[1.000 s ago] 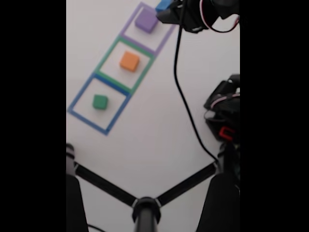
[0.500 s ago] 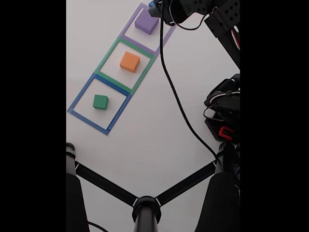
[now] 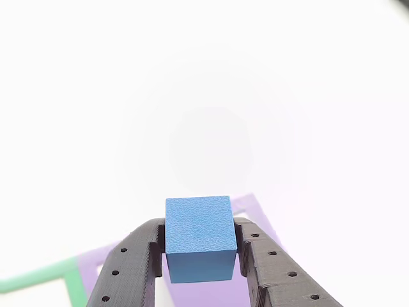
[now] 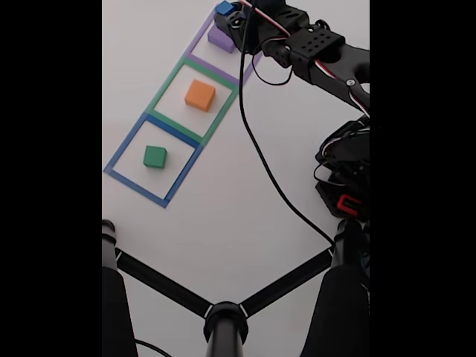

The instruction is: Tower of hanoi

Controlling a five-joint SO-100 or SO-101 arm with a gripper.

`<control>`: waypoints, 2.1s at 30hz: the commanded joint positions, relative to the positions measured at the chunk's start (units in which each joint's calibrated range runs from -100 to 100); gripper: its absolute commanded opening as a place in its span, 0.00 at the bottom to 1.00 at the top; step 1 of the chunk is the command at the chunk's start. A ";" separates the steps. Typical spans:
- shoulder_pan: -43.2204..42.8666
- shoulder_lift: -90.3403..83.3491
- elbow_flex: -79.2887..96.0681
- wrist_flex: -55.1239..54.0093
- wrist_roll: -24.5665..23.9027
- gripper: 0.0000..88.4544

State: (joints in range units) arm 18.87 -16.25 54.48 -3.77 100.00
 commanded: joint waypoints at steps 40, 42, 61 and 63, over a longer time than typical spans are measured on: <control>1.37 33.08 4.81 -49.04 0.00 0.06; 1.37 33.32 4.81 -49.28 0.00 0.07; 1.22 22.98 7.81 -41.43 0.00 0.29; 0.92 16.49 9.17 -35.12 0.00 0.28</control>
State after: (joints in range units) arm 20.84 12.11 62.40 -46.95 100.00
